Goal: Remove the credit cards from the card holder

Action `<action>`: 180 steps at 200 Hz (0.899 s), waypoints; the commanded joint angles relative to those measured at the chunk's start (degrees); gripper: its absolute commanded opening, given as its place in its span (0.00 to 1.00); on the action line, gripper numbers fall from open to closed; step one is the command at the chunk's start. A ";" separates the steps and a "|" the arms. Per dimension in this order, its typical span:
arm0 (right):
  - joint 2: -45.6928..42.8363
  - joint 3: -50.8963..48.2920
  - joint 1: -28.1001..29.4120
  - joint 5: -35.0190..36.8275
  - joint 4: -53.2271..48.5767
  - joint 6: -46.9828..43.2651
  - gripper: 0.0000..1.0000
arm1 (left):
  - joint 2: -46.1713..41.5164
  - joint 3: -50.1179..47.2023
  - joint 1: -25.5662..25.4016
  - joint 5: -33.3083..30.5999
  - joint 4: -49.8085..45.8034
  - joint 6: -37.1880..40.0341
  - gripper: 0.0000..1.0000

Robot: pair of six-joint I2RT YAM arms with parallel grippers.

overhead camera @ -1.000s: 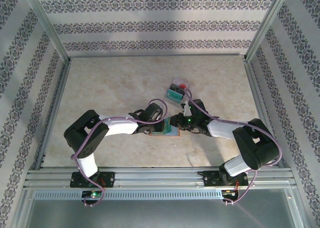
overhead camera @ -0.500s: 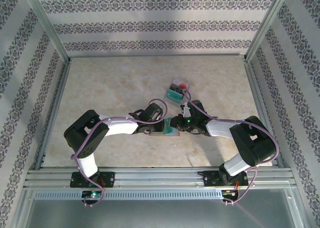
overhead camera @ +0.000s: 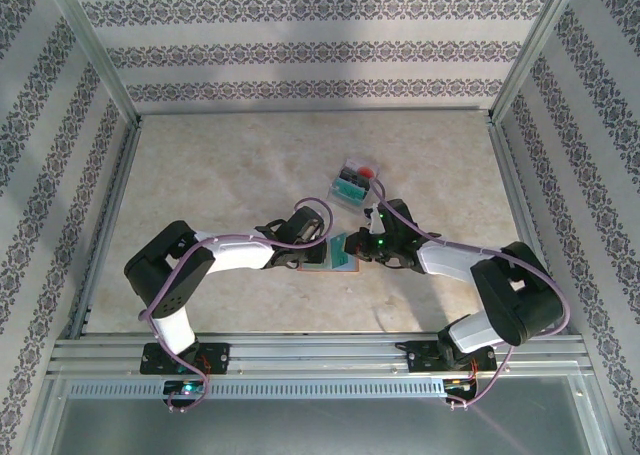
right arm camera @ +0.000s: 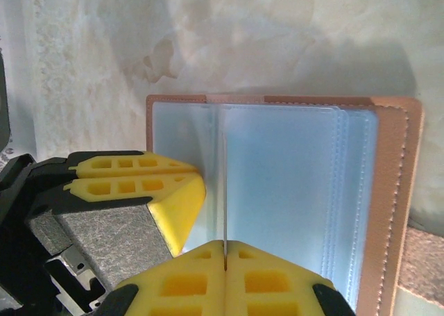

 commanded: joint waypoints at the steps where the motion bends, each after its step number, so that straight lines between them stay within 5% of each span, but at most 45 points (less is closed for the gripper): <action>1: -1.82 0.31 -0.71 1.76 -3.06 -1.92 0.05 | -1.35 -0.97 -0.33 -1.78 -3.08 -0.01 0.14; 37: -4.25 1.45 -0.72 4.25 -7.87 -4.25 0.03 | -2.47 -1.26 -0.05 -2.09 -3.48 0.14 0.14; 141: -10.64 11.73 -1.43 11.44 -25.82 -16.99 0.00 | -9.16 -1.08 0.65 -4.56 -7.09 1.73 0.35; 180: -8.29 20.36 -2.09 15.10 -32.47 -26.19 0.00 | -14.02 -3.20 1.82 -7.46 -8.44 1.83 0.53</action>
